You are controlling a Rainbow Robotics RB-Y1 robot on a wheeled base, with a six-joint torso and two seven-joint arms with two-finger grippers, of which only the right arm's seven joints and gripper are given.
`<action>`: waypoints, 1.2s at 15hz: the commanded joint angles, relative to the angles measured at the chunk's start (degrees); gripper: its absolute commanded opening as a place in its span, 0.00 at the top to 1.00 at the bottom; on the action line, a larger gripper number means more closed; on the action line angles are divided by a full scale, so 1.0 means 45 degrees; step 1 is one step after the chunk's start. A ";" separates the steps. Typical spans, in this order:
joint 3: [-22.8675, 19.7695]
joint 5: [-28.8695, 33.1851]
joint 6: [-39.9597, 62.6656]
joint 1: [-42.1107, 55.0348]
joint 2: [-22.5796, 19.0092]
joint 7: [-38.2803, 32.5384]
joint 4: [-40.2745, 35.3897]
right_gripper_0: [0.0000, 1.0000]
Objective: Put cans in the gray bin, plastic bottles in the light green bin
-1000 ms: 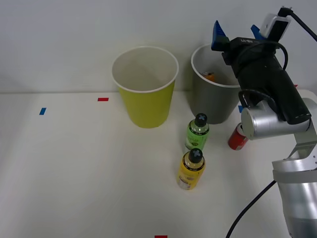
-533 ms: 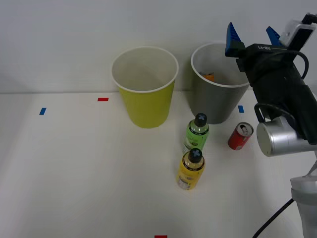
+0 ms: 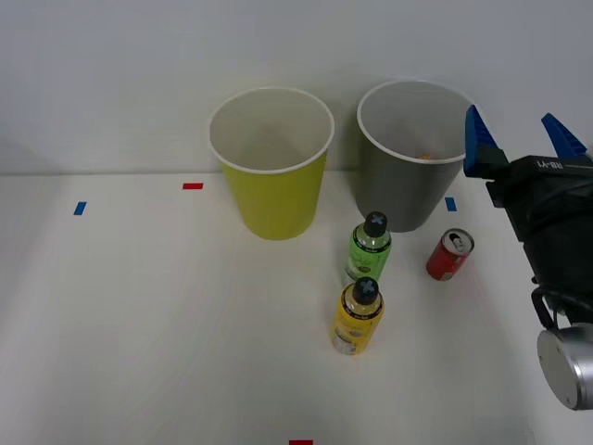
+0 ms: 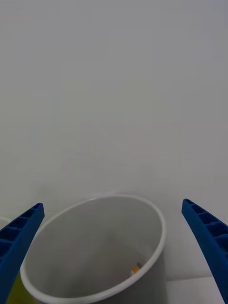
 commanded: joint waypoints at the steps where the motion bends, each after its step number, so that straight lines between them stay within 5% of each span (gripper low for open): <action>1: 0.0020 0.0754 -0.0623 0.2101 -0.0456 -0.0177 -0.0782 0.00; 7: 0.0020 0.0636 -0.3318 0.5636 -0.1003 -0.0431 -0.0782 0.00; 18: 0.0977 0.1222 -0.4842 1.0031 -0.0085 0.0253 -0.0782 0.00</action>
